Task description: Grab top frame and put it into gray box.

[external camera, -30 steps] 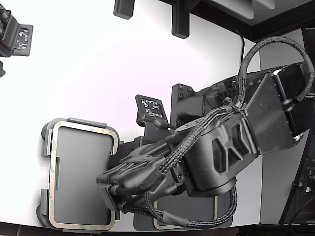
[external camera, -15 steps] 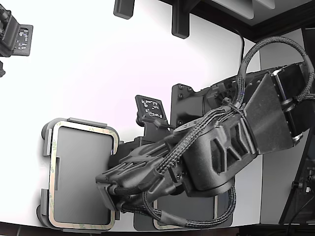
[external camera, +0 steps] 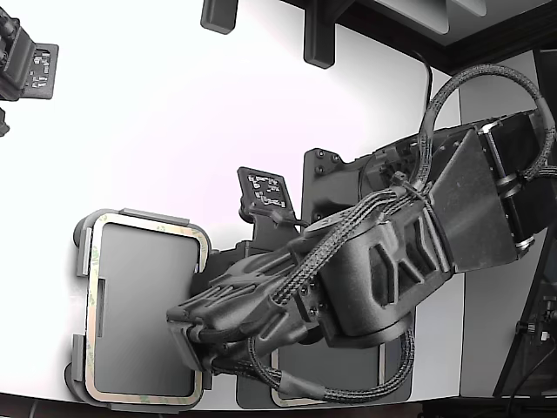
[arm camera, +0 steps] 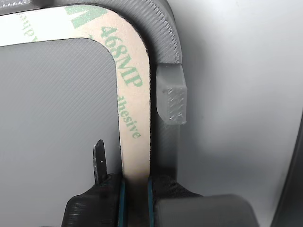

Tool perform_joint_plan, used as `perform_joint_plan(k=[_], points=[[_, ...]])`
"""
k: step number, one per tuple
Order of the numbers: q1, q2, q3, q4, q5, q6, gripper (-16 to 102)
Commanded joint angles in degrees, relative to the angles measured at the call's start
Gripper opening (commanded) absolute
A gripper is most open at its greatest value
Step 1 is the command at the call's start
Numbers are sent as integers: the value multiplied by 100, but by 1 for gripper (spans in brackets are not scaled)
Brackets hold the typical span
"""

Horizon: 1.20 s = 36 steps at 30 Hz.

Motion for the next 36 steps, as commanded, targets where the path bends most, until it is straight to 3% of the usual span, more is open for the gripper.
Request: perform_joint_plan(k=[1,9,10,11,12,13,14,20,28,33,36], points=[[-88,105,-149,70,-18,0,-12],[-88,123,-141,70,26,9,-8],[-88,123,-158,70,44,0,5],[-88,123,-176,62,44,-9,53],[-88,114,-193,62,26,-35,87],[-88,114,-202,62,44,-35,78],[-88,114,-211,62,62,-44,99],[-88,114,-483,53,387,-167,100],[-255,606,-765,-448,1450,-1582,100],[-501,1802,483,-1670,2575,-4351,100],[-853,2733,1424,-2496,2663,-6073,100]])
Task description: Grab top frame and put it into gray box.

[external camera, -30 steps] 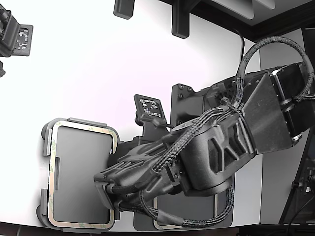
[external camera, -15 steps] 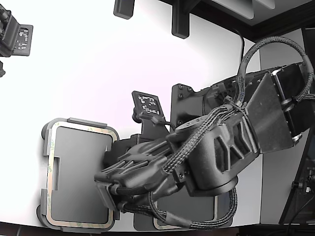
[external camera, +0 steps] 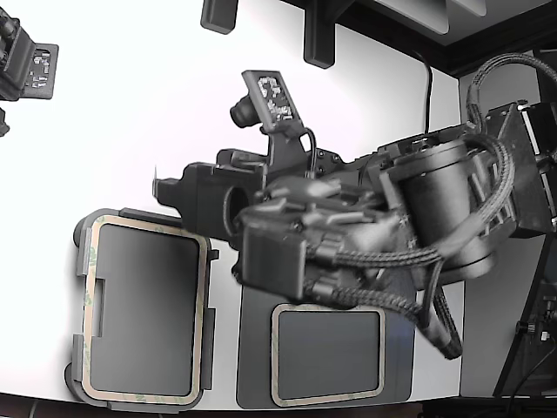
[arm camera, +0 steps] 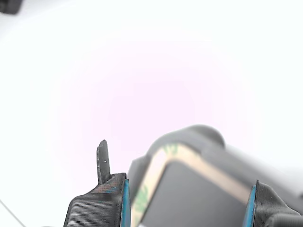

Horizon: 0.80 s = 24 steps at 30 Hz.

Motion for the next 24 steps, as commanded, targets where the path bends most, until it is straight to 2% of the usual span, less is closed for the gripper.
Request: perform_joint_plan(k=[1,6,11,14,24], points=[[-413,1318,1090,-1028,-9,-2997,100],[-1160,2813,2584,-2021,-888,-5484,100],[-1828,4201,3981,-2417,-1723,-7418,100],[-2241,5071,4852,-2435,-2092,-7717,100],[-2531,7119,6557,-2215,-2391,-7901,100]])
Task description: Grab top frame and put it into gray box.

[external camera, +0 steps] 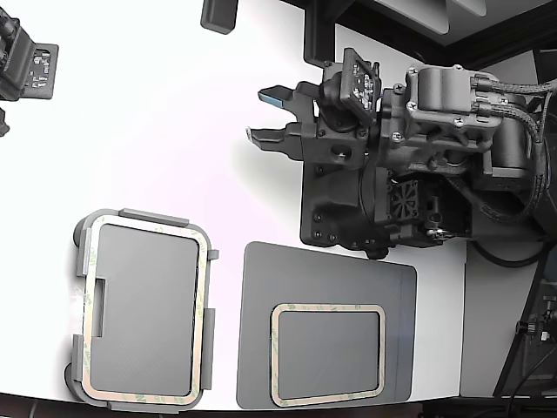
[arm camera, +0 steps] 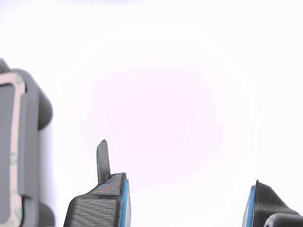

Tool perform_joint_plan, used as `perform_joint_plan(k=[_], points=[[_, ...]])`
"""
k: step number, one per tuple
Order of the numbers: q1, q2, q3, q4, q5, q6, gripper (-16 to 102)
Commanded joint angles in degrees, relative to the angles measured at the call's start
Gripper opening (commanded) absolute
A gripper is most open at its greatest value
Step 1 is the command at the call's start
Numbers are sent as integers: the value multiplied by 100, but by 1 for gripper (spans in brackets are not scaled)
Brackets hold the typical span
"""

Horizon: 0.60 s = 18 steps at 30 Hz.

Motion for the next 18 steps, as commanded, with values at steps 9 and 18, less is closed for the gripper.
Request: perform_joint_plan(k=[9,18], points=[[-53,1204,659,9,44,18,100],[-53,1204,659,9,62,26,100]])
